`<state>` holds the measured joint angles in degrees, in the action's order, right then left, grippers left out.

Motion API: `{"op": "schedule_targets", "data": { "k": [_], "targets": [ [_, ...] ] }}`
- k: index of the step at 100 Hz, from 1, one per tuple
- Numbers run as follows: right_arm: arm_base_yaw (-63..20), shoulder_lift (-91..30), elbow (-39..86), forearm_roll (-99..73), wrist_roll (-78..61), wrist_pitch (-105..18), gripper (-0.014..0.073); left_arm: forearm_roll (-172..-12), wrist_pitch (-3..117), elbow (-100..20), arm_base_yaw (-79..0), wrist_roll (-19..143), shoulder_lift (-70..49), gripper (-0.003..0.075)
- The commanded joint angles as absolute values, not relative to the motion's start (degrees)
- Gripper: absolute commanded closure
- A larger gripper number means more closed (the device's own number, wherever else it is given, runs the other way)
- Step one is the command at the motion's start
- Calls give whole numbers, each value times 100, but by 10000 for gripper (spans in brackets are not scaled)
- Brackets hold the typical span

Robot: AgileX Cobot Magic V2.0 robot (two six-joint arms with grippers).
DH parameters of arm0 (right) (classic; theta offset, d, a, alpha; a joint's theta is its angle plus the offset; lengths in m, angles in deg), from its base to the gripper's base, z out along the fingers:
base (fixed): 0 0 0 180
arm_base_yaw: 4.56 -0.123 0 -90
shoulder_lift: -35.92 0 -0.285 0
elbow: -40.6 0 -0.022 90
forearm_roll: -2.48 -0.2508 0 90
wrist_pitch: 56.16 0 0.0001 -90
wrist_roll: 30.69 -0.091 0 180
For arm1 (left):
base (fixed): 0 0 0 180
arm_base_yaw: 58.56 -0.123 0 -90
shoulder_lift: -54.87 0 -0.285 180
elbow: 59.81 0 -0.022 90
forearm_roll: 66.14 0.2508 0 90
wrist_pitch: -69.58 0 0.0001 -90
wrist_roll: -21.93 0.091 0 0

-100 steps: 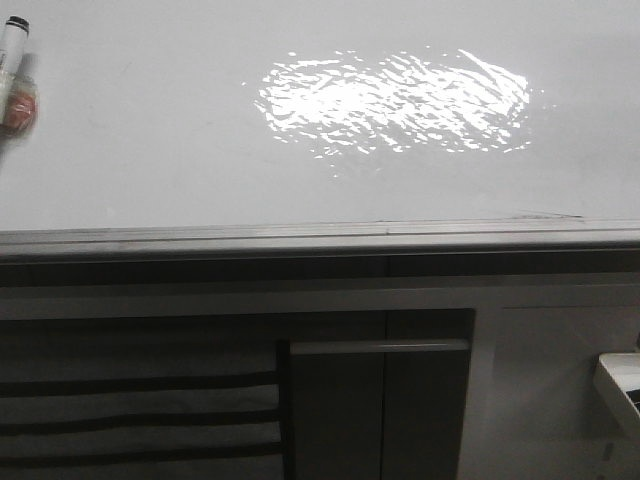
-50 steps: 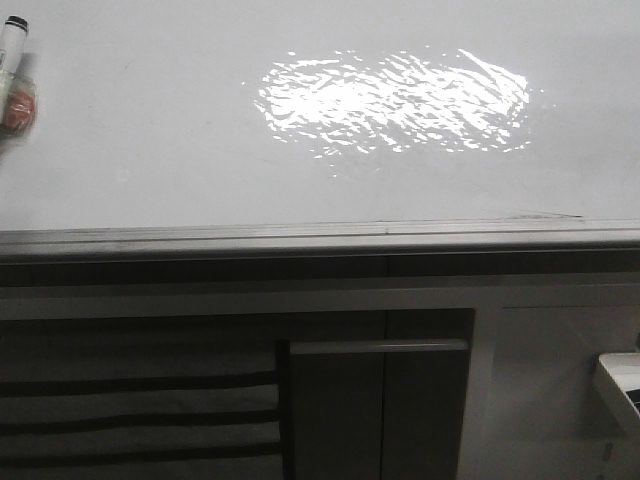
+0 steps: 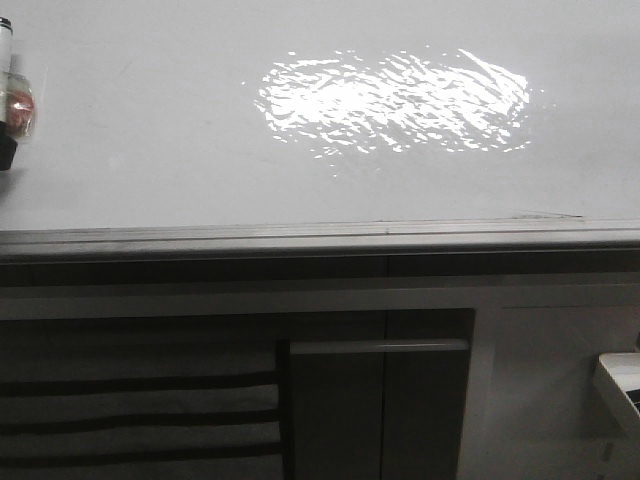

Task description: Write number 9 on whiteboard

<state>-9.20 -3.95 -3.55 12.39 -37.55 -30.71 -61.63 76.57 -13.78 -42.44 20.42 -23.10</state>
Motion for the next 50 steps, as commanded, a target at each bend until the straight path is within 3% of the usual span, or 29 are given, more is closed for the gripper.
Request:
{"op": "schedule_targets", "data": {
  "k": [1, 50],
  "targets": [
    [-886, -450, -162, 1336, -3722, -3529, 83, -6163, 8109, -1568, -4203, 2020, -2215, 621],
    [-886, -461, 110, 1172, -3722, -3119, 83, -6058, 7754, -1678, -4188, 2020, -2114, 741]
  ]
}}
